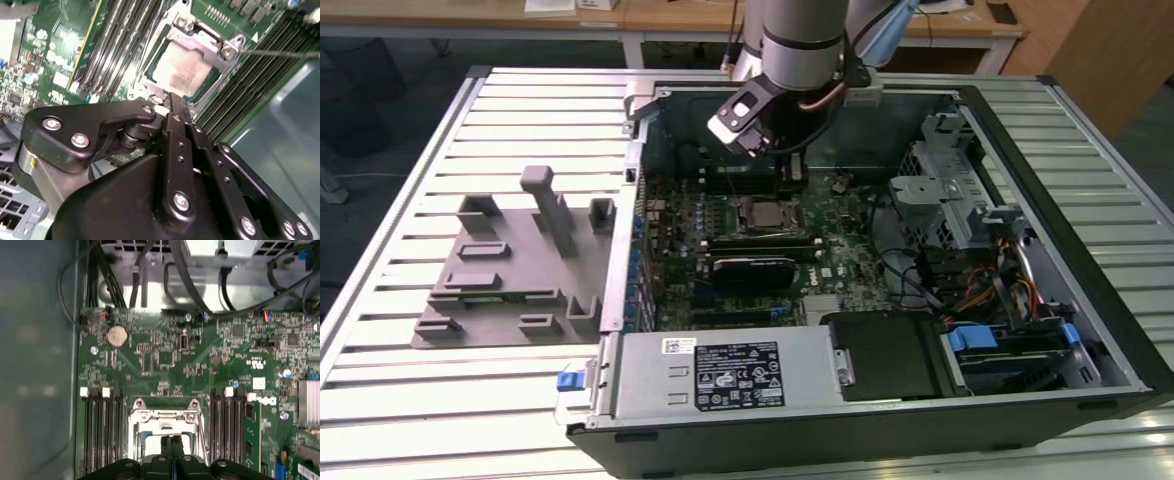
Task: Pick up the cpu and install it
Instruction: 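Close the cpu cover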
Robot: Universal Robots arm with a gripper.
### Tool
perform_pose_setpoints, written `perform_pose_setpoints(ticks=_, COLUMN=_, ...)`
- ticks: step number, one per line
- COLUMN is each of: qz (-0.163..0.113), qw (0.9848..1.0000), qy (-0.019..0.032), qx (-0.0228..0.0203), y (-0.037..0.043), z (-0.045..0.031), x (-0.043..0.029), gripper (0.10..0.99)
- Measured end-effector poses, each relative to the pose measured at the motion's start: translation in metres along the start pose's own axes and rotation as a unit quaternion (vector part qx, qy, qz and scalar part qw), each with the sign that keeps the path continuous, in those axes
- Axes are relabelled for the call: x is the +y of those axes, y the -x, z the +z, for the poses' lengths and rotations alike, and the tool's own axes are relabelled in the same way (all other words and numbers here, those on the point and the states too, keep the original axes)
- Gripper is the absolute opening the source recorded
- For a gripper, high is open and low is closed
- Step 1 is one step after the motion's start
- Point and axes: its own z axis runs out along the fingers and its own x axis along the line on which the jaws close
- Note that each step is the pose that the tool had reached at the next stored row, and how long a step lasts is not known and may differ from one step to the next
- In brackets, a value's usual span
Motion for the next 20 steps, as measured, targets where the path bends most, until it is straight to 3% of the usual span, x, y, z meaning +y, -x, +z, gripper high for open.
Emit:
perform_pose_setpoints(ticks=10, qz=0.000, qw=1.0000, qy=0.0000, qx=-0.0011, y=-0.0001, z=0.0114, x=-0.0161, gripper=0.106)
perform_pose_setpoints(ticks=16, qz=-0.001, qw=1.0000, qy=0.0000, qx=-0.0011, y=-0.0002, z=0.0116, x=-0.0165, gripper=0.106)
perform_pose_setpoints(ticks=20, qz=-0.028, qw=0.9996, qy=0.0005, qx=-0.0003, y=-0.0002, z=0.0118, x=-0.0165, gripper=0.106)
